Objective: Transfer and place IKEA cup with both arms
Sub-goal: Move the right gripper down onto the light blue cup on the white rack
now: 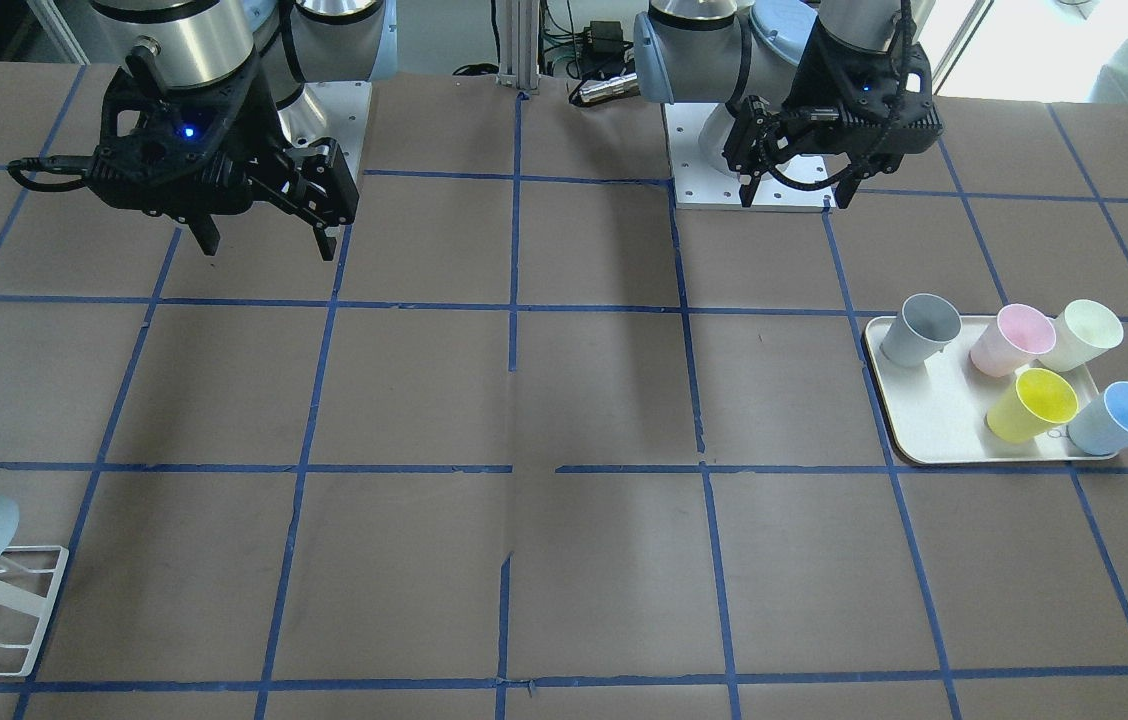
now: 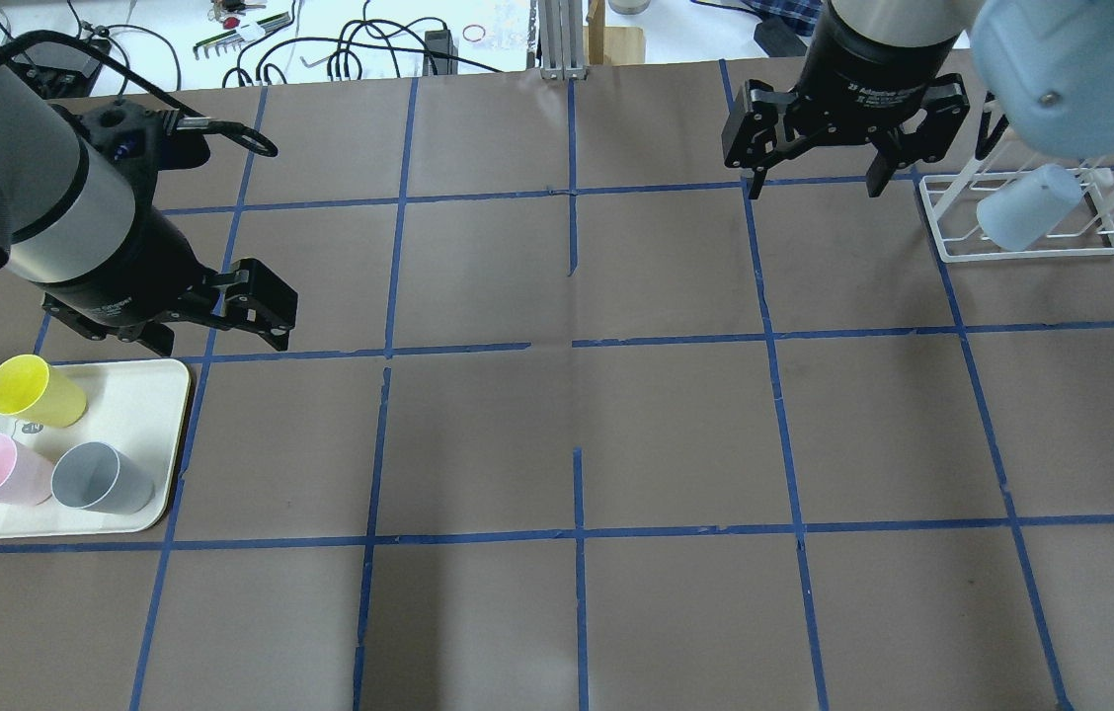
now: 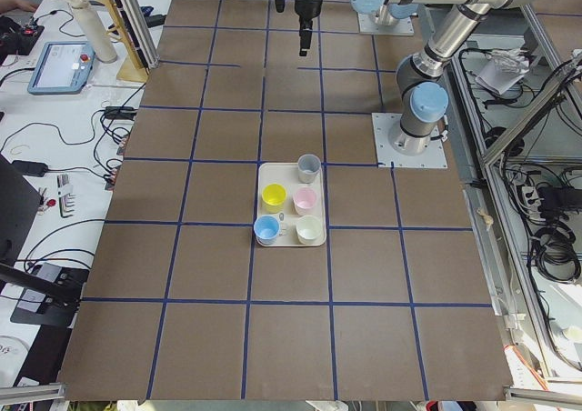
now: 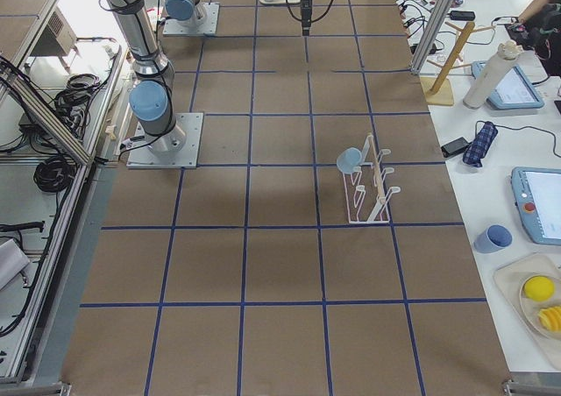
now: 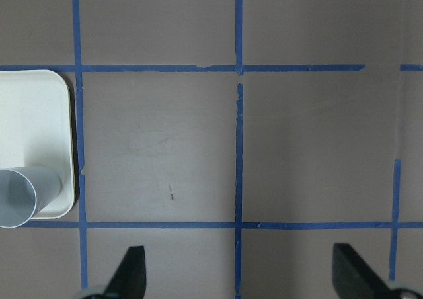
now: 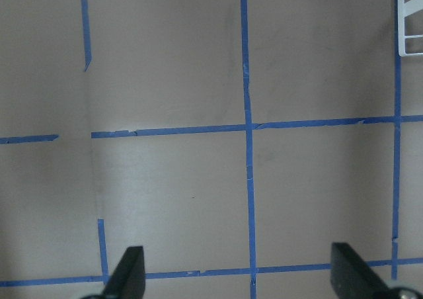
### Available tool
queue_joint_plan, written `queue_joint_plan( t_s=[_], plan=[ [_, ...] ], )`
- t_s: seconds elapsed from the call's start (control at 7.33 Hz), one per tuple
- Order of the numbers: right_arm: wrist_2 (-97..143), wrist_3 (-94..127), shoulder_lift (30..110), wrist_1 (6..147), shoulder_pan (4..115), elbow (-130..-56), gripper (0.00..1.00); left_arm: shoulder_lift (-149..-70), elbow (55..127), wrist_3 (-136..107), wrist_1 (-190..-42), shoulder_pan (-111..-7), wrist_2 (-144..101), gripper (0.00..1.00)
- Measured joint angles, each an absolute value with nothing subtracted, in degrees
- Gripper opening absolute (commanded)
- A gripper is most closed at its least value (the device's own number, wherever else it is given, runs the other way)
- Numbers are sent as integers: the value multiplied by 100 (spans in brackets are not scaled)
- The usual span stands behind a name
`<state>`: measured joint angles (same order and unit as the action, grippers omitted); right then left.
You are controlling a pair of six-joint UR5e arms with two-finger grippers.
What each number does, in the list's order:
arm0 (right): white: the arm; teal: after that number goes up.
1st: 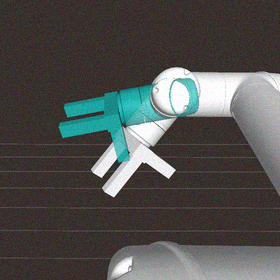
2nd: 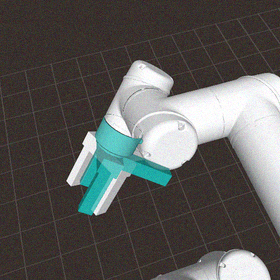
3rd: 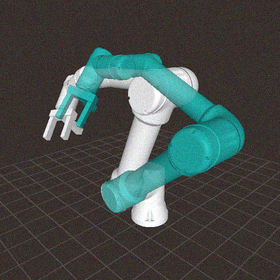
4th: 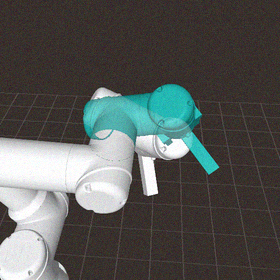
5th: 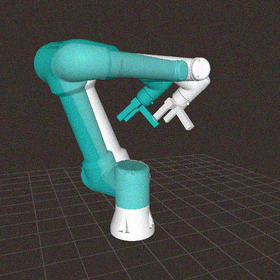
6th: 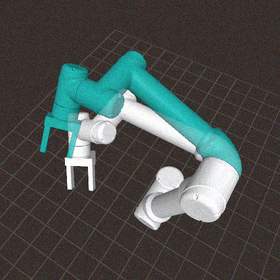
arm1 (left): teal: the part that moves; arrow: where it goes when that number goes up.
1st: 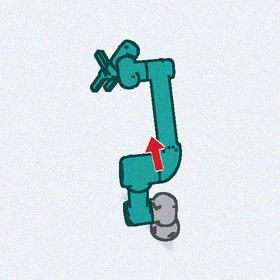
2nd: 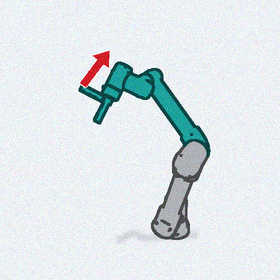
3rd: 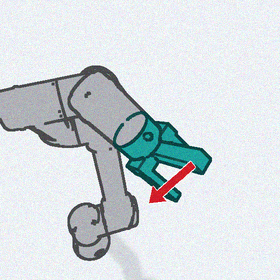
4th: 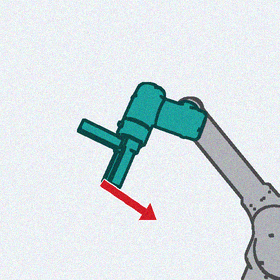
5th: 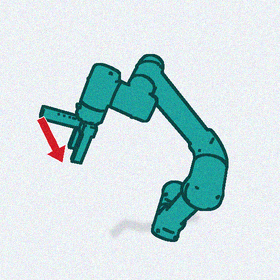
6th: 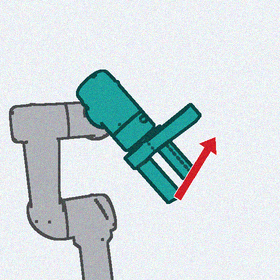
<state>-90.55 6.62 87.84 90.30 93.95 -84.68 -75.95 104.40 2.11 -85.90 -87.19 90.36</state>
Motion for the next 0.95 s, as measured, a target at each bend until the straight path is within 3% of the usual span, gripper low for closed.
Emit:
queue_joint_plan(
  t_s=[0.55,0.95],
  plan=[
    [-8972,-1031,8583,9143,7773,-8497,100,-7586,10436,211,-8586,-8719,9031,100],
    [-8960,-3689,8070,9936,6954,-8523,100,-7464,10465,216,-8675,-8727,9018,100]
  ],
)
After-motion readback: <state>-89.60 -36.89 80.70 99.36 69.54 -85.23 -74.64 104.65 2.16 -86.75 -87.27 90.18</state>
